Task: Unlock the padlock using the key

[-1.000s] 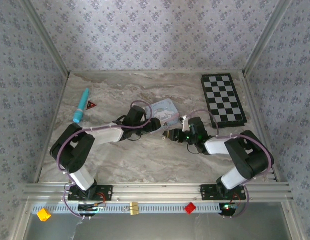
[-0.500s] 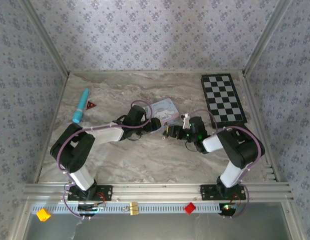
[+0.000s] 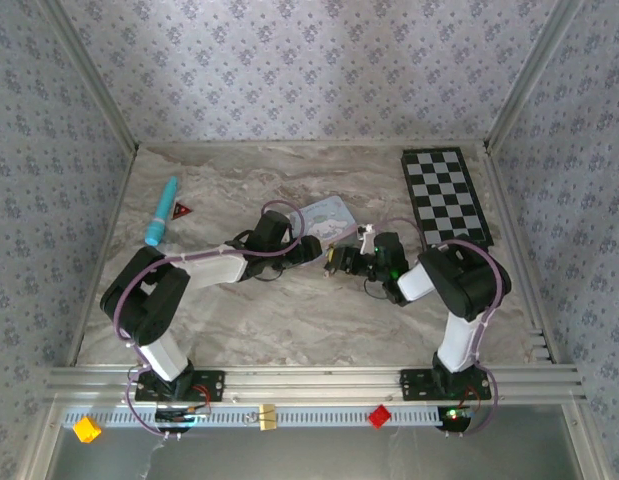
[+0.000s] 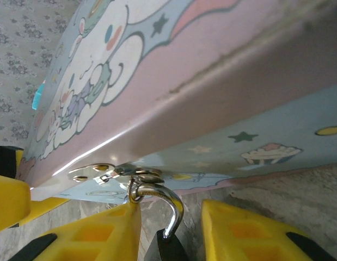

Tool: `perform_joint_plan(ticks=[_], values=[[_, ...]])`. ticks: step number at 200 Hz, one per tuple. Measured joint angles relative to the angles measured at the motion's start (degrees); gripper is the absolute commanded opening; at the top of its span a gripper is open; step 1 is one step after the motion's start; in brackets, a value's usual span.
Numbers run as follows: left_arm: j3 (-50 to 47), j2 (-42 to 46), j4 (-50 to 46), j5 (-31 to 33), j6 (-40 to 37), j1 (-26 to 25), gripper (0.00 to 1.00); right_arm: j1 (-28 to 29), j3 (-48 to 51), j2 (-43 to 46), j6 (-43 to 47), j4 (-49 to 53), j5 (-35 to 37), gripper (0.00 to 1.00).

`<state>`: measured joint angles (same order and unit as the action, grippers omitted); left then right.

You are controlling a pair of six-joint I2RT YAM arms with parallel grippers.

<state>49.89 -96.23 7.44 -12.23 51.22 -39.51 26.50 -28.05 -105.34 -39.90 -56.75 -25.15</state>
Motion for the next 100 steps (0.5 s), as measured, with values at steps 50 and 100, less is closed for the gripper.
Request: perform_joint_plan(ticks=[50, 100], values=[[0.0, -0.02, 0.0, -0.04, 0.39, -0.04, 0.78, 0.79, -0.72, -1.86, -1.07, -1.86, 0.74, 0.23], [0.02, -0.33, 0.0, -0.2, 0.55, -0.04, 0.78, 1.18, -0.72, -2.84, -3.5, -3.06, 1.2, 0.13]])
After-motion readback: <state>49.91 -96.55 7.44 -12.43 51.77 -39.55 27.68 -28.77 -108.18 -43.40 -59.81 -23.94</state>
